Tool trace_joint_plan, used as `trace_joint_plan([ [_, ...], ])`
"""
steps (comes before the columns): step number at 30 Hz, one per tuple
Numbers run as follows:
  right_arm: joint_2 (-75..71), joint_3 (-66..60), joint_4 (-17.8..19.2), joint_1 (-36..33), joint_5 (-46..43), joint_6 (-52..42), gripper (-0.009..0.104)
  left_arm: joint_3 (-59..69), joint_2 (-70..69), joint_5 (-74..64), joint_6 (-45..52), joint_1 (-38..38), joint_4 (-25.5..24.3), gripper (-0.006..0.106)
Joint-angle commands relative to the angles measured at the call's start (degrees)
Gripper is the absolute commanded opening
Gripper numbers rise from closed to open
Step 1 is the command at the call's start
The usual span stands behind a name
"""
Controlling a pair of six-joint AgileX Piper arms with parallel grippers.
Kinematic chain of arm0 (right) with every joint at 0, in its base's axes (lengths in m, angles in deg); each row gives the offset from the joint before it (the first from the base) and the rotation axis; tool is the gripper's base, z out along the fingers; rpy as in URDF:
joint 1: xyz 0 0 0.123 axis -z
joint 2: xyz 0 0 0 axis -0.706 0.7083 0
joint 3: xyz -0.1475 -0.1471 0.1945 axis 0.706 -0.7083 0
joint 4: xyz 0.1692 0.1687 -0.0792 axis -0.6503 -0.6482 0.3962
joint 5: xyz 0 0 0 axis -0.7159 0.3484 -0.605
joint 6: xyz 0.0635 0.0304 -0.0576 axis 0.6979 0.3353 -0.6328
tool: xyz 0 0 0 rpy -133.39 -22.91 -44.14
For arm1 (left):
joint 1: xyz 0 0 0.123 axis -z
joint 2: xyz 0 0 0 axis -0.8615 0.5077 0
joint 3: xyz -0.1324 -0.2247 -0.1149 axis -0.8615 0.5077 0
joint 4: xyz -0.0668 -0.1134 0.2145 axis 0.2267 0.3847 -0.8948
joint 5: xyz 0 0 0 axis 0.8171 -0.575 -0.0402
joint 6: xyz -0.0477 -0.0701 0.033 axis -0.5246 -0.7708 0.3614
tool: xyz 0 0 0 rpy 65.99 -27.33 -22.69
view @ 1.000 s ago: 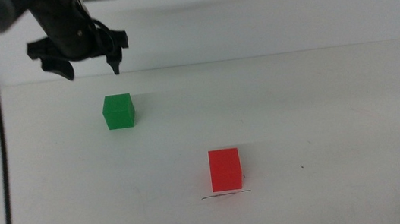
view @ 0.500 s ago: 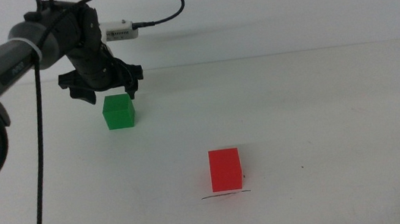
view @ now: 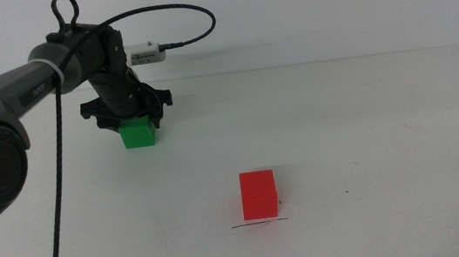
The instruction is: Stack red cubes first, then green, then blue cubes in a specific spot.
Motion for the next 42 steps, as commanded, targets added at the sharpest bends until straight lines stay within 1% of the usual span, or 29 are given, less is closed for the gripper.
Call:
trace_joint_plan([
  [1, -0.35, 0.55, 0.42, 0.43, -4.15, -0.64, 0.065, -1.75, -4.03, 2.73, -0.72, -0.15, 0.36, 0.057],
  [4, -0.35, 0.55, 0.42, 0.43, -4.15, -0.64, 0.065, -1.75, -4.14, 2.47, -0.72, -0.15, 0.36, 0.037],
  [5, -0.35, 0.55, 0.42, 0.43, -4.15, -0.64, 0.065, -1.75, -4.77, 1.24, -0.65, -0.15, 0.42, 0.017],
  [6, -0.35, 0.55, 0.42, 0.43, -4.15, -0.64, 0.065, -1.75, -5.36, 0.79, -0.65, -0.09, 0.42, 0.01],
  [9, -0.35, 0.55, 0.42, 0.43, -4.15, -0.64, 0.065, -1.67, -8.07, -1.77, -1.36, 0.75, 0.35, -0.002],
  [13, -0.35, 0.55, 0.42, 0.43, -4.15, -0.64, 0.065, 1.82, -12.66, -4.08, -3.04, 2.45, -1.22, -0.002],
  [16, -0.35, 0.55, 0.42, 0.43, -4.15, -0.64, 0.065, 9.8, -19.06, -0.96, -7.26, 4.32, -2.03, -0.002],
  [18, -0.35, 0.55, 0.42, 0.43, -4.15, -0.64, 0.065, 16.61, -24.08, 1.25, -10.53, 6.05, -3.48, -0.002],
  [21, -0.35, 0.55, 0.42, 0.43, -4.15, -0.64, 0.065, 22.4, -30.07, -0.09, -15.99, 9.22, -5.76, -0.002],
  [24, -0.35, 0.55, 0.42, 0.43, -4.15, -0.64, 0.065, 24.55, -33.4, -4.02, -21.49, 13.45, -8.26, -0.002],
  [28, -0.35, 0.55, 0.42, 0.43, -4.15, -0.69, 0.065, 24.06, -34.12, -7.93, -27.7, 20.22, -11.6, -0.002],
  [34, -0.35, 0.55, 0.42, 0.43, -4.15, -0.64, 0.065, 24.05, -33.93, -7.11, -33.98, 28.09, -9.61, -0.002],
  [38, -0.35, 0.55, 0.42, 0.43, -4.15, -0.64, 0.065, 22.85, -31.94, -5.42, -34.19, 30.87, -8.49, -0.002],
  [42, -0.35, 0.55, 0.42, 0.43, -4.15, -0.64, 0.065, 18.97, -28.47, -6.21, -31.64, 30.88, -4.74, -0.002],
])
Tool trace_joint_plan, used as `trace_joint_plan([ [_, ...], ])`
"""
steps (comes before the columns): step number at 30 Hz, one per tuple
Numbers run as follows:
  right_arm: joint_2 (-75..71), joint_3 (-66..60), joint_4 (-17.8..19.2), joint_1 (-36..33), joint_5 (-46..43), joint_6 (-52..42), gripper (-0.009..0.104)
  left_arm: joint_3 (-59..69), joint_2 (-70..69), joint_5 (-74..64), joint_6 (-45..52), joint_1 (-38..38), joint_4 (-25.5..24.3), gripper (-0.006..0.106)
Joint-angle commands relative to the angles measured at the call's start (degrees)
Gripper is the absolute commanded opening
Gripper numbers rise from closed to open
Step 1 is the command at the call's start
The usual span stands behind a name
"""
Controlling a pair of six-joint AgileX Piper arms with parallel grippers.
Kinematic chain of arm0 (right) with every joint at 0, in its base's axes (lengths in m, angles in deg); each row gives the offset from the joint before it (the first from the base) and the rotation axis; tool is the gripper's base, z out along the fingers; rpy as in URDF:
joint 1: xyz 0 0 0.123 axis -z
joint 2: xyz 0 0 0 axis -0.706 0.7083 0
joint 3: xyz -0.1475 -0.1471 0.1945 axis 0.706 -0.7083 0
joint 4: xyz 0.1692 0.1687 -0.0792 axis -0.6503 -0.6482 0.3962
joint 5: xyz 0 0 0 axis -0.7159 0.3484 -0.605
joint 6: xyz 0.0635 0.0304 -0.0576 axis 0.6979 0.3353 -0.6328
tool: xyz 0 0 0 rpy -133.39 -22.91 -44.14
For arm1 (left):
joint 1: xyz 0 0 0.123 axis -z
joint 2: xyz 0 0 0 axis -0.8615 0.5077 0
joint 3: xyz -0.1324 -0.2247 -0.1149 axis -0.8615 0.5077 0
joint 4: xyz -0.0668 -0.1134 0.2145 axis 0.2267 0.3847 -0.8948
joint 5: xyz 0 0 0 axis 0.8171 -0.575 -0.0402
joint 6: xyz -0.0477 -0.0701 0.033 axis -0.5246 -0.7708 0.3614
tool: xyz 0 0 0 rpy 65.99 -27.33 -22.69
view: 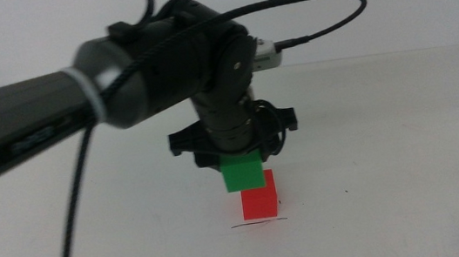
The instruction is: Stack red cubes first, then green, then blue cubes in a specific spot.
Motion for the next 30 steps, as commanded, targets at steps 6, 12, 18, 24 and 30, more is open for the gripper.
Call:
trace_joint_plan([
  [6, -0.35, 0.55, 0.42, 0.43, -4.15, -0.64, 0.065, -9.37, 3.34, -2.2, 1.95, 0.34, 1.81, -0.002],
  [12, -0.35, 0.55, 0.42, 0.43, -4.15, -0.64, 0.065, -11.25, 5.99, -3.21, 1.96, 0.2, 1.74, -0.002],
  [18, -0.35, 0.55, 0.42, 0.43, -4.15, -0.64, 0.065, -11.25, 7.49, -3.1, 1.96, 0.2, 1.55, -0.002],
  [24, -0.35, 0.55, 0.42, 0.43, -4.15, -0.64, 0.065, -11.25, 7.97, -2.36, 1.96, 0.2, 0.63, -0.002],
  [30, -0.35, 0.55, 0.42, 0.43, -4.15, -0.64, 0.065, -11.25, 8.83, -2.02, 1.9, 0.2, 0.31, -0.002],
])
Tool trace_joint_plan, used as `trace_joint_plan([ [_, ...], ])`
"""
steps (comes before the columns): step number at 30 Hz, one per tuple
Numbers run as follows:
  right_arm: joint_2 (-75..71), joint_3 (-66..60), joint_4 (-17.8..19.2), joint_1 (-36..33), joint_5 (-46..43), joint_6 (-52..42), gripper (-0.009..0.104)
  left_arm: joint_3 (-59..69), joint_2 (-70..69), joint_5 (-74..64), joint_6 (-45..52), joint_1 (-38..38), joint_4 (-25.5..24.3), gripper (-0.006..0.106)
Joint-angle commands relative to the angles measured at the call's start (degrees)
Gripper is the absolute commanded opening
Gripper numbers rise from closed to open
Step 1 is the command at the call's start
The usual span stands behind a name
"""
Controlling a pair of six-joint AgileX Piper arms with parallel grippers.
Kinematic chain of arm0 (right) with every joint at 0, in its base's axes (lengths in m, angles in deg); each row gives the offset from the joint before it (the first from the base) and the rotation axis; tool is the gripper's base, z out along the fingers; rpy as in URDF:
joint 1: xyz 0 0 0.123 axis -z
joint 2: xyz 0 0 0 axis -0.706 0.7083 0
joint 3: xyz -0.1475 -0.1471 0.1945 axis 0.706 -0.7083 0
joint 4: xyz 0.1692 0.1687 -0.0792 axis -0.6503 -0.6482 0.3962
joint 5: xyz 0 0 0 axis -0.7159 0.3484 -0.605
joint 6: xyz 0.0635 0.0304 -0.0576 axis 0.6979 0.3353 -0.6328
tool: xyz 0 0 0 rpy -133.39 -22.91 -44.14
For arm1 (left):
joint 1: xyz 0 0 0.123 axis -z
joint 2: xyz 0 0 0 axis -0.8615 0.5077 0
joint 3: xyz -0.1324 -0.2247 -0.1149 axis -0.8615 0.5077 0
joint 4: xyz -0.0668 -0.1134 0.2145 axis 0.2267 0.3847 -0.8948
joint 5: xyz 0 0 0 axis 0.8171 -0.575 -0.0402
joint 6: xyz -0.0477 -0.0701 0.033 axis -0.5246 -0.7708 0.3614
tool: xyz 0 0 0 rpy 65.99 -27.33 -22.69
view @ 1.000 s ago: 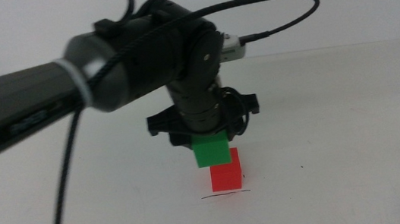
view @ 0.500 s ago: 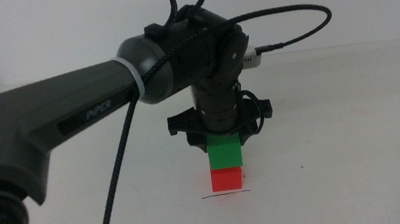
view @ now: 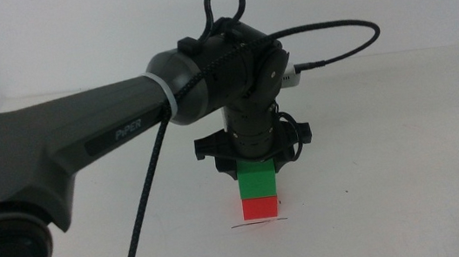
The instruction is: Stack red cubes first, then green, then blue cubes in a specific spot.
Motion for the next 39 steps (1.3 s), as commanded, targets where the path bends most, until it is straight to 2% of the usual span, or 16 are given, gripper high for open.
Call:
trace_joint_plan([
  [1, -0.35, 0.55, 0.42, 0.43, -4.15, -0.64, 0.065, -1.84, -2.87, 1.62, -0.36, 0.2, -0.7, -0.002],
  [12, -0.35, 0.55, 0.42, 0.43, -4.15, -0.64, 0.065, -1.84, -2.27, 1.65, -0.29, 0.2, -0.13, -0.002],
  [19, -0.35, 0.55, 0.42, 0.43, -4.15, -0.64, 0.065, -1.84, -2.27, 0.84, 0.54, 0.2, 1.0, 0.014],
  [21, -0.35, 0.55, 0.42, 0.43, -4.15, -0.64, 0.065, -1.84, -2.33, 0.89, 0.58, 0.2, 1.06, 0.022],
  [22, -0.35, 0.55, 0.42, 0.43, -4.15, -0.64, 0.065, -1.84, -2.69, 0.89, 0.65, 0.2, 1.32, 0.043],
  [23, -0.35, 0.55, 0.42, 0.43, -4.15, -0.64, 0.065, -1.84, -3.26, 0.84, 0.8, 0.2, 0.95, 0.073],
  [26, -0.35, 0.55, 0.42, 0.43, -4.15, -0.64, 0.065, -1.84, -3.54, 0.66, 1.36, 0.2, 0.85, 0.091],
  [27, -0.35, 0.55, 0.42, 0.43, -4.15, -0.64, 0.065, -1.84, -3.54, 0.66, 2.0, 0.2, 0.85, 0.094],
  [39, -0.35, 0.55, 0.42, 0.43, -4.15, -0.64, 0.065, -1.89, -6.33, -1.32, 4.1, 0.2, 0.79, 0.092],
])
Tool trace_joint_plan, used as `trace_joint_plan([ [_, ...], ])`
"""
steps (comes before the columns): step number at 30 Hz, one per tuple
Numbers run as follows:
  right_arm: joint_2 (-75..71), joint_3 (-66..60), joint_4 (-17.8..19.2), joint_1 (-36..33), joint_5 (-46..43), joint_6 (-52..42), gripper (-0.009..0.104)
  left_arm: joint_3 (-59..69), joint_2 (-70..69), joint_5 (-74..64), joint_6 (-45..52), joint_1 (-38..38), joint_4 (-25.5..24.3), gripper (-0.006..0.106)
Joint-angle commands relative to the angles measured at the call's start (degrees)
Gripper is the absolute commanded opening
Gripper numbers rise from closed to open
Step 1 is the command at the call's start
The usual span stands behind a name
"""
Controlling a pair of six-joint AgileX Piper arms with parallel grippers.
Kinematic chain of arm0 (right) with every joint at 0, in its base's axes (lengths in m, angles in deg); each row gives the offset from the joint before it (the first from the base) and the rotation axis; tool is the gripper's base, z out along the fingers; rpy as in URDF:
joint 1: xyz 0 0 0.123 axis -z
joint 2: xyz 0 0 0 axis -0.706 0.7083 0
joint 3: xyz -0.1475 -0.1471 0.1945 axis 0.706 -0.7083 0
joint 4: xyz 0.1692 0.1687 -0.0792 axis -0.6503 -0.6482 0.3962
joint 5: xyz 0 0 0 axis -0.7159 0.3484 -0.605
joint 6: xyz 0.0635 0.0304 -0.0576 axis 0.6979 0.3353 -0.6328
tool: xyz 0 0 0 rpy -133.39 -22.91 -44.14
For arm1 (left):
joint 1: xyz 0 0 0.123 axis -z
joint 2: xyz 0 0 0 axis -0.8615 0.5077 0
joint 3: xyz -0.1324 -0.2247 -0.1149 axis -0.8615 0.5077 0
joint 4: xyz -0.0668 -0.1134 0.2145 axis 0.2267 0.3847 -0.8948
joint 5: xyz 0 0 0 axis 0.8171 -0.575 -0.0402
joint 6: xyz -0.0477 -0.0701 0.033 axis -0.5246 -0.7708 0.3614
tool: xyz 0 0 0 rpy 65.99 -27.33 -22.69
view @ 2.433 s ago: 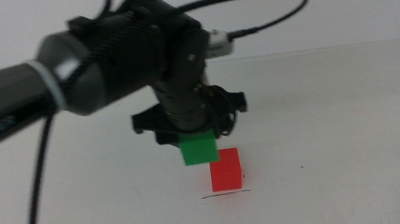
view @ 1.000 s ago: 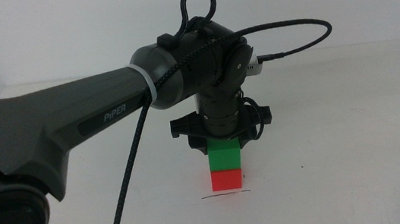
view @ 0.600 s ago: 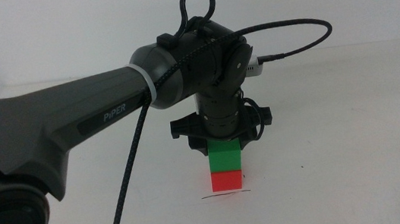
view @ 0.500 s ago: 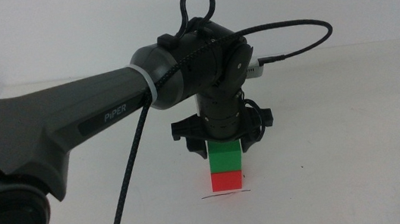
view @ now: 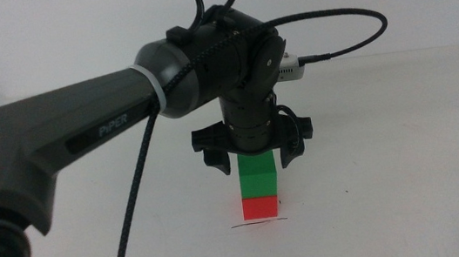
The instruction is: Stack red cubes first, then green, then blue cubes in a specific spot.
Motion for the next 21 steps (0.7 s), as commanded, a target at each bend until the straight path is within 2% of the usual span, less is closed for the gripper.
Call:
trace_joint_plan([
  [1, -0.35, 0.55, 0.42, 0.43, -4.15, -0.64, 0.065, -1.54, -4.9, -0.27, 0.18, 0.2, -0.16, 0.092],
  [11, -0.35, 0.55, 0.42, 0.43, -4.15, -0.64, 0.065, -1.54, -15.03, -4.79, 2.22, 0.2, -1.04, 0.092],
  [16, -0.35, 0.55, 0.42, 0.43, -4.15, -0.64, 0.065, -1.54, -23.84, -12.61, 5.74, 0.13, -0.9, 0.092],
  [21, -0.35, 0.55, 0.42, 0.43, -4.15, -0.64, 0.065, -1.42, -32.06, -13.16, 19.26, 0.07, -2.29, 0.092],
])
